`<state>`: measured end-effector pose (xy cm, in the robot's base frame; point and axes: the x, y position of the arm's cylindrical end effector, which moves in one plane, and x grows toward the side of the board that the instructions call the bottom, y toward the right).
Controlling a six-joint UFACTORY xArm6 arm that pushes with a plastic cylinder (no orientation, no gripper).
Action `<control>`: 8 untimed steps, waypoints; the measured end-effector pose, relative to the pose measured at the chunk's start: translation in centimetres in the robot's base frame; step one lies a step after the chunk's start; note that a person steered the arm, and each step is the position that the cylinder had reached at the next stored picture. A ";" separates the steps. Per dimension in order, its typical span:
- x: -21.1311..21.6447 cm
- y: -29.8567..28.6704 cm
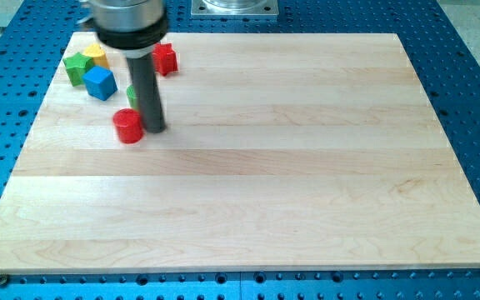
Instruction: Move the red circle vertically to the green circle
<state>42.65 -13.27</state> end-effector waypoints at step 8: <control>0.1 2.0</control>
